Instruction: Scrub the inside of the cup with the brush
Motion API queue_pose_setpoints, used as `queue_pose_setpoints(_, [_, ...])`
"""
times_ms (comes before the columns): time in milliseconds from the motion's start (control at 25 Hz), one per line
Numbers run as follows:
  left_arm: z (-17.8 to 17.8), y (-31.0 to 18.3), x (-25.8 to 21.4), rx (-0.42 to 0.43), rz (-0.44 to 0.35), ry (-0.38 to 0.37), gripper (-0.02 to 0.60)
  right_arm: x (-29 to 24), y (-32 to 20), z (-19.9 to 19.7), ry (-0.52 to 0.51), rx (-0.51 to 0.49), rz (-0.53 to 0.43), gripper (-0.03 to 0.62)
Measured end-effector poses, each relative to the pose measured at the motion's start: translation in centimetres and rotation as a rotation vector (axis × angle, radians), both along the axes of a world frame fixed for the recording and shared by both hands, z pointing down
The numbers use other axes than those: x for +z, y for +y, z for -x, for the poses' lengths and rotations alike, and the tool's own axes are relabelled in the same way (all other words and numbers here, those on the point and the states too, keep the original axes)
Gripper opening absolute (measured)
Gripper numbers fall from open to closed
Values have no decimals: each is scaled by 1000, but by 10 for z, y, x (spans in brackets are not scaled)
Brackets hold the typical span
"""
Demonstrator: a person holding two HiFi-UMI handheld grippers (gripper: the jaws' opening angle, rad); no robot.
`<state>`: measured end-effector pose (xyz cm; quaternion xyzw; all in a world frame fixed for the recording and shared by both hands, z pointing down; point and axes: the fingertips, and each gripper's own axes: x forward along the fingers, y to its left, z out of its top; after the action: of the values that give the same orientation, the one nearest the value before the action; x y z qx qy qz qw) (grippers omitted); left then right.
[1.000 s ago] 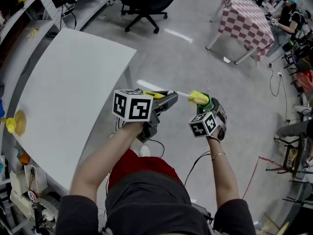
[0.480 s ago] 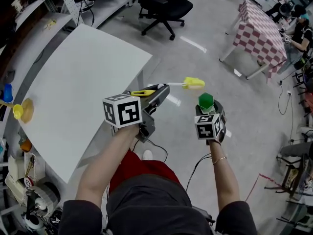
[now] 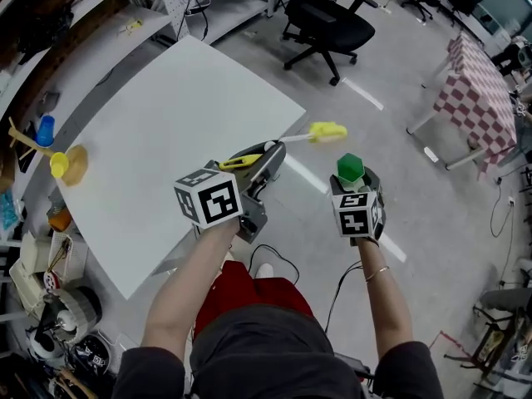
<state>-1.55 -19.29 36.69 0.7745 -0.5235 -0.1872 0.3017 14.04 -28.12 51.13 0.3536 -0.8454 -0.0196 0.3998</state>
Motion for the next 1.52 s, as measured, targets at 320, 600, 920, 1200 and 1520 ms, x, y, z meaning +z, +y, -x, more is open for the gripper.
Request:
queue_pose_setpoints(320, [107,35,-12,-257,-55,-35,44,-17,7,117,-65,-159,19,308])
queue_pose_setpoints(600, [203,87,-16,-499,-59,-112,44,-32,43,231,-133,-305,55,308])
queue_pose_setpoints(920, [288,147,-21,-660,-76,-192,44,-36,90,345,-180,-441,56,308])
queue_pose_setpoints(1200, [344,190,-17,-784,-33,-334,44,-29,131,427,-222,-539,87,308])
queue_pose_setpoints(1520, [389,225,-2,-878,18,-426,44,-12,168,494,-239,-615,117,308])
